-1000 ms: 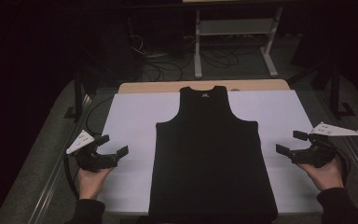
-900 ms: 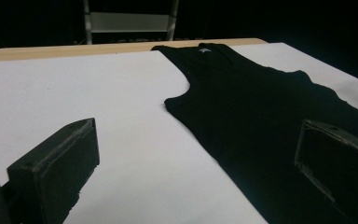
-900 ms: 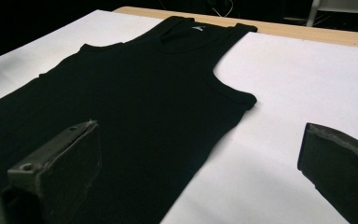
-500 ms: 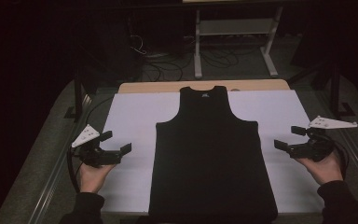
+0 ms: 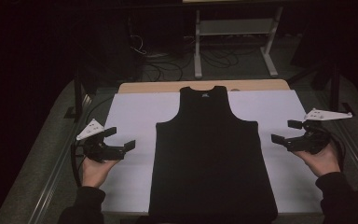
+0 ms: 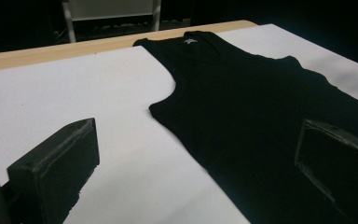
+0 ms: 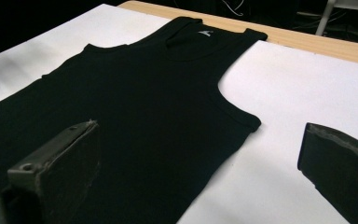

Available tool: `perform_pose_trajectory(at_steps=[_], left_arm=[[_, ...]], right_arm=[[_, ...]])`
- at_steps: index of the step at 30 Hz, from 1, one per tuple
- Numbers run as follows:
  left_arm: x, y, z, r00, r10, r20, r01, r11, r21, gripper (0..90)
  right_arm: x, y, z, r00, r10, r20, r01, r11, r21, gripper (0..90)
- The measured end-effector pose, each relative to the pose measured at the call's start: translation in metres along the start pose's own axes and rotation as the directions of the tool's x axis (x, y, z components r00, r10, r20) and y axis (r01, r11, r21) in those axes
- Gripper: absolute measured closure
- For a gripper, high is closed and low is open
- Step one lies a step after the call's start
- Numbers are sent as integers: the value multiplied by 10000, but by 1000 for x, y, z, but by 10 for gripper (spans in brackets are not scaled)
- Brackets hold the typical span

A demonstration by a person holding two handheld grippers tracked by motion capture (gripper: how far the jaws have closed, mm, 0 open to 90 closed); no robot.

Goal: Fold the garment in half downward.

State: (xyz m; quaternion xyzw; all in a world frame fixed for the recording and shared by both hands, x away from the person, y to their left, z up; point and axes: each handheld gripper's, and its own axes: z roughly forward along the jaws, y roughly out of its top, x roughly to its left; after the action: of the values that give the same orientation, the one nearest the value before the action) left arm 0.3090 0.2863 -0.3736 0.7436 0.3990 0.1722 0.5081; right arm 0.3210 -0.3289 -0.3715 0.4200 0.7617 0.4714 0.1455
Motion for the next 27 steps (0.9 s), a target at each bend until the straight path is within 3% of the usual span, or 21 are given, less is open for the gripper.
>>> perform_pose_trajectory(at_steps=[27], left_arm=[[8,27,24,9989,282,364,-306,9974,651,0]], right_arm=[[-5,31,18,9986,-420,-330,433,9982,416,0]])
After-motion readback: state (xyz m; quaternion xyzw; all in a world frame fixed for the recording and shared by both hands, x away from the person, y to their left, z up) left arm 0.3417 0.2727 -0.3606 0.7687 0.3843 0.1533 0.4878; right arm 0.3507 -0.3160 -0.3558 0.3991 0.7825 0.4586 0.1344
